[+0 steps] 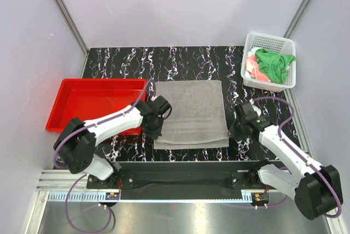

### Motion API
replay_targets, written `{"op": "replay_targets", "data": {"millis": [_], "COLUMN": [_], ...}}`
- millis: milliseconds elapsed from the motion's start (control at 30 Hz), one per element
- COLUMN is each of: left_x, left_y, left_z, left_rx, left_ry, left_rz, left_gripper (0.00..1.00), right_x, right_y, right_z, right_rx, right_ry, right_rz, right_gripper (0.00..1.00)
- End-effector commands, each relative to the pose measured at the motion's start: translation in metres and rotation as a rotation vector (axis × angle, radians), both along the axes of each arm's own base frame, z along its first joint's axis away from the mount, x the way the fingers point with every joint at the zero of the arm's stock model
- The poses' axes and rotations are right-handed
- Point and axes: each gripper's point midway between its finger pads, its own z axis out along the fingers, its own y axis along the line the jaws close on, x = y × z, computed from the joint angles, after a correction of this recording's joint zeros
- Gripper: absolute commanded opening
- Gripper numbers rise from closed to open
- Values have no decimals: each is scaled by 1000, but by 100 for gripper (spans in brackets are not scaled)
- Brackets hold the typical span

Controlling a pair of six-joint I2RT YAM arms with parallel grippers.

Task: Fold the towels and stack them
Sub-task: Fold the towel

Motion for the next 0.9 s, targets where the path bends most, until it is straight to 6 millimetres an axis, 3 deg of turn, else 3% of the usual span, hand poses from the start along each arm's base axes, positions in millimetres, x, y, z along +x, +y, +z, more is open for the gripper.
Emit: {"op": "replay_targets", "data": {"millis": [0, 33, 100, 233, 267, 300, 400, 467, 667, 733, 767, 867], "left_x": [21, 19, 14, -1, -14, -14, -25, -27, -30, -31, -32, -40], "left_y": [-8, -6, -3, -3, 2, -7, 1, 2, 0, -2, -5, -6], "left_z": [78, 83, 89, 64, 42, 37, 9, 1, -6, -6, -5, -8], "left_rx": [-78, -82, -99, -134, -127, -178, -147, -146, -168, -181, -196, -206], "left_ry": [-150, -155, -158, -111, -62, -64, -18, -10, -9, -4, -2, 19], "left_rz": [-3, -1, 0, 12, 12, 11, 22, 15, 8, 1, -4, -10], "left_gripper": [0, 0, 0, 0, 0, 0, 0, 0, 0, 0, 0, 0], "right_x": [16, 15, 4, -17, -17, -17, -18, -18, -38, -39, -38, -39], "right_y": [-1, 0, 0, 1, 3, 2, -1, -1, -7, -6, -5, -6], "right_z": [45, 50, 43, 20, 21, 21, 18, 14, -22, -22, -20, -21], "right_rx": [-36, -16, 4, 38, 54, 51, 36, 29, -3, 11, 14, 2], "right_ry": [-61, -82, -60, -8, -22, -23, -12, -1, 105, 107, 95, 111], "right_rz": [27, 21, 9, -1, -2, -21, -30, -32, -38, -48, -49, -50], "right_gripper": [0, 0, 0, 0, 0, 0, 0, 0, 0, 1, 2, 23]}}
